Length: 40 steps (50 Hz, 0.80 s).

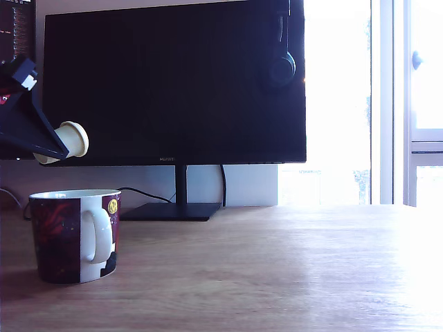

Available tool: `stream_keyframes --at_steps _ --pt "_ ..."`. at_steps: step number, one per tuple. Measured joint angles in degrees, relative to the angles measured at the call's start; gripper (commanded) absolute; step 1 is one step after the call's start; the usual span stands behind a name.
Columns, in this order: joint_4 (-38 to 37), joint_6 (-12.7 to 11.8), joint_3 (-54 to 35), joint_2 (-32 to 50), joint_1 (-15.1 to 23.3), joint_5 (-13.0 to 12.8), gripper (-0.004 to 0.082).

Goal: Pick up the coffee capsules from the table one by one and drop them inside the nearest coffee cup

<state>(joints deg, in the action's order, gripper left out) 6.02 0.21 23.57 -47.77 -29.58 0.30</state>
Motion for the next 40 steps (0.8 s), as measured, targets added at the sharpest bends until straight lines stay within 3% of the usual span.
stream_keyframes --at_steps 22,29,40 --pt "-0.1 -0.1 0.0 0.0 0.0 0.0 0.016" --pt "0.1 -1.2 0.0 0.0 0.0 0.3 0.016" --pt "5.1 -1.4 2.7 -3.7 0.0 0.7 0.016"
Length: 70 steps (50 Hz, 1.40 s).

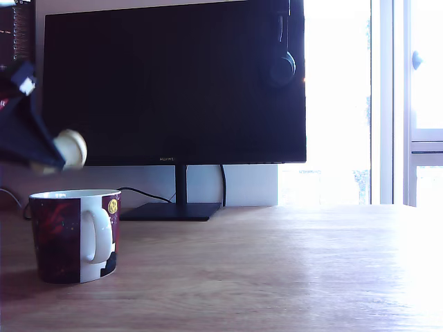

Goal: Pick up the coffee capsules from the table one by one and drop them inside the nearest coffee cup

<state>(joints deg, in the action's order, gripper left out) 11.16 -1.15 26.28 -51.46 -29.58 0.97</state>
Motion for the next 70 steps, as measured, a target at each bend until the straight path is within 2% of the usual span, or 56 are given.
stream_keyframes --at_steps 26,57,59,60,62,64,66,67,70 --pt "14.6 0.0 13.7 -16.3 0.0 0.0 0.016" --pt "14.8 -0.1 14.8 -17.3 0.0 0.1 0.0167" --pt "14.8 -0.1 14.8 -17.3 0.0 0.2 0.0197" --pt "14.8 -0.1 14.8 -17.3 0.0 0.2 0.0256" --pt "14.7 -0.2 14.8 -17.3 0.0 0.5 0.0408" --pt "14.6 -0.2 14.8 -17.3 0.0 1.2 0.0612" --pt "14.6 -0.3 14.8 -17.3 0.0 1.6 0.0758" --pt "14.6 -0.9 14.8 -17.3 0.0 1.8 0.0796" --pt "14.6 -1.4 14.8 -17.3 0.0 2.1 0.078"
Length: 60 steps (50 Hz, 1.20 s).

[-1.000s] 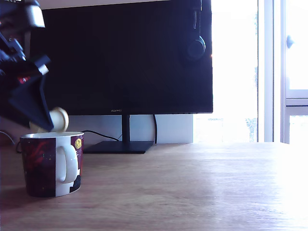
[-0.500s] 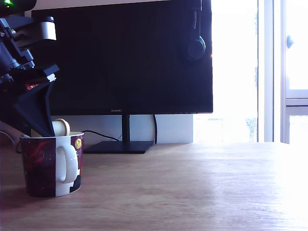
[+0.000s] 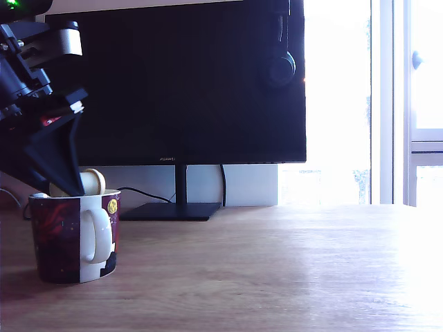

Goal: Pick up the coffee capsules from the table one by one and drop them inside the nearest coffee cup

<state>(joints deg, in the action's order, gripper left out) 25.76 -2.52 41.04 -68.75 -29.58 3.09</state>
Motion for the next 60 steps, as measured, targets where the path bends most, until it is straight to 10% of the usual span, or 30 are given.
stream_keyframes --at_steps 24,29,38,60 --pt "-0.5 -0.2 0.3 0.1 0.0 0.6 0.0722" --pt "-0.2 -0.2 0.3 0.4 0.0 0.9 0.0549" --pt "-0.3 -0.2 0.3 4.3 0.0 0.9 -0.0038" --pt "-6.5 -1.3 0.3 12.1 0.0 0.9 -0.0016"
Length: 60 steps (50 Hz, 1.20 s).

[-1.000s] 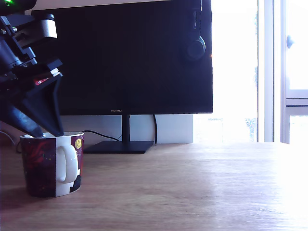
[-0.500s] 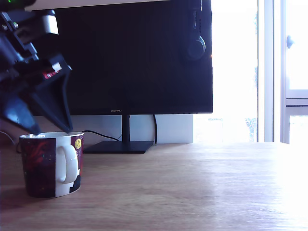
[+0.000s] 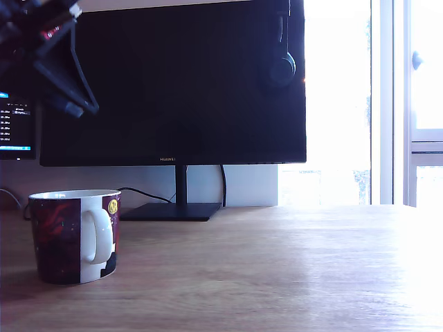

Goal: Pick up the coffee capsules from the table one by one and drop them inside the nearest coffee cup

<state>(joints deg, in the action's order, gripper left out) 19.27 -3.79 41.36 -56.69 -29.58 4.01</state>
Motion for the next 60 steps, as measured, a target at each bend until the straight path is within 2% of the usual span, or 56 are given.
stream_keyframes --at_steps 5,12,20,38,60 --pt "-0.3 -0.3 0.0 0.8 0.0 -0.2 -0.0016" --pt "-0.4 -0.8 0.0 3.2 0.0 -2.5 -0.0016" --pt "-0.7 -2.2 -1.0 6.8 0.9 -3.3 -0.0016" --pt "-0.1 -9.4 -9.7 12.1 2.3 -4.6 -0.0016" --pt "8.2 -14.8 -12.2 21.8 2.3 -7.7 -0.0016"
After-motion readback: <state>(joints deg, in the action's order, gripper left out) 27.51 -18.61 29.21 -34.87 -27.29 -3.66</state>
